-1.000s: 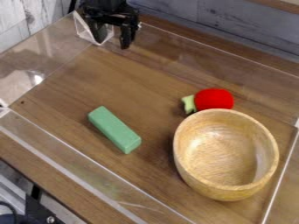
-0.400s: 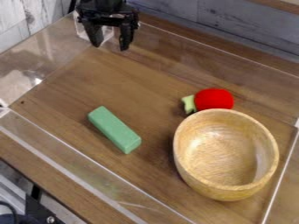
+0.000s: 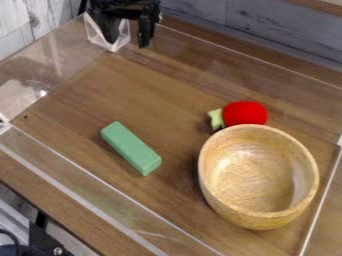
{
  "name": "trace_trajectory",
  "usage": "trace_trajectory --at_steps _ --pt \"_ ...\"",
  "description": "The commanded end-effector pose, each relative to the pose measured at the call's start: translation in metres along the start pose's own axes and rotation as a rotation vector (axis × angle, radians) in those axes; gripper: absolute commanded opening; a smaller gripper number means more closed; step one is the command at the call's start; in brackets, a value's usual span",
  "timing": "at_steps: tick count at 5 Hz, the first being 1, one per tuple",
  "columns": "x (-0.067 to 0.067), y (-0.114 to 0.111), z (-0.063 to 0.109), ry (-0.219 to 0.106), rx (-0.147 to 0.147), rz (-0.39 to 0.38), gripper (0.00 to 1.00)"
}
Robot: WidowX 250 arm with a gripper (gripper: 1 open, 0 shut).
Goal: Move the red object to the right side of the table
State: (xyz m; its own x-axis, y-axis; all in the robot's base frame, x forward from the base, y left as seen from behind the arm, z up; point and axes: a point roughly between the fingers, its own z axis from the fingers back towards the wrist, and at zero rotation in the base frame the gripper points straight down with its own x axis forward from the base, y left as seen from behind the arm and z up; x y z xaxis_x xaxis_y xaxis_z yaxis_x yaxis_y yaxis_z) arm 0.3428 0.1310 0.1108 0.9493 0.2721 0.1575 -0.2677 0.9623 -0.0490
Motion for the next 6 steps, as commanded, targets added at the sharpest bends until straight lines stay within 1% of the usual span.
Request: trace_trajectory --at_steps 1,3,4,5,6 --pt "0.0 -0.009 0.022 -0.07 0.024 -0.01 1.0" --pt "0.0 -0.039 -0.008 -0.061 0.081 0.105 1.0" --pt "-0.007 -0.025 -0.006 -0.06 0.098 0.15 1.0" --pt "-0.012 -0.01 0.002 -0.065 0.103 0.184 1.0" --pt "-0.011 -0.003 0.004 -0.066 0.092 0.11 1.0"
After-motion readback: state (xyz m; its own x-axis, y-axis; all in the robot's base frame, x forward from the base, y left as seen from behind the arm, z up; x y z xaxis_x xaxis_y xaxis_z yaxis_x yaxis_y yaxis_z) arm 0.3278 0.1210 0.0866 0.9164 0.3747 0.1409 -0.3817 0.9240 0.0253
